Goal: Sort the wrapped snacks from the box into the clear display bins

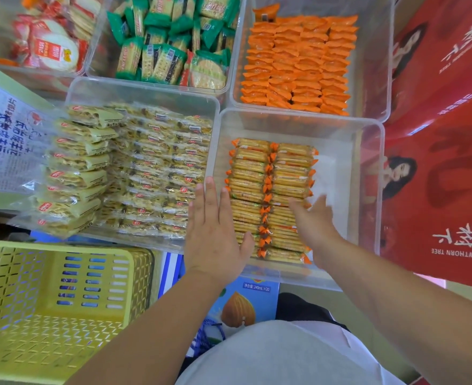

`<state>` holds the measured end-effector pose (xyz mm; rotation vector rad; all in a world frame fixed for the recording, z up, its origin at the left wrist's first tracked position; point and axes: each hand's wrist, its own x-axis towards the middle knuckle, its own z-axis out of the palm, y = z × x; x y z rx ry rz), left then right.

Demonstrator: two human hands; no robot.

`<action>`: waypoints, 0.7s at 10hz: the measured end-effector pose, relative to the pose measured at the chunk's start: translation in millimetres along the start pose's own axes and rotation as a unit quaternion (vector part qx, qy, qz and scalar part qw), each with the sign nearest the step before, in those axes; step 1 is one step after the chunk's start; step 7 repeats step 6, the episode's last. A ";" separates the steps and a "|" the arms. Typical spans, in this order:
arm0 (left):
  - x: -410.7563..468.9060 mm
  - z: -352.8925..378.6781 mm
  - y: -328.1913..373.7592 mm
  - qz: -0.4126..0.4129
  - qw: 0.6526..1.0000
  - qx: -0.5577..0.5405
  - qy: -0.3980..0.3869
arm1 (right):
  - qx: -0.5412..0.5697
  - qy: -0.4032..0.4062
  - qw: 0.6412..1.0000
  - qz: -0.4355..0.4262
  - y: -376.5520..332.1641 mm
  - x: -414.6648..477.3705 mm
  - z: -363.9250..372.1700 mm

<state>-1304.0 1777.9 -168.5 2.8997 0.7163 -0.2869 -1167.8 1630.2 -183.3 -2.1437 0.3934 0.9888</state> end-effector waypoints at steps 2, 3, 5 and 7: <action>-0.8 2.6 -1.3 0.001 1.000 0.001 0.001 | 0.085 -0.133 0.981 0.111 15.1 -20.8 2.6; 0.2 4.1 -0.6 -0.001 1.000 0.001 0.002 | 0.066 -0.150 0.982 0.098 13.2 -22.8 3.8; 2.1 -4.1 2.0 -0.012 0.999 -0.030 -0.002 | 0.094 -0.136 0.982 0.090 9.6 -35.2 -7.7; 1.0 -19.6 2.7 -0.024 0.997 -0.078 0.009 | 0.079 -0.107 0.989 0.069 2.0 -48.9 -19.9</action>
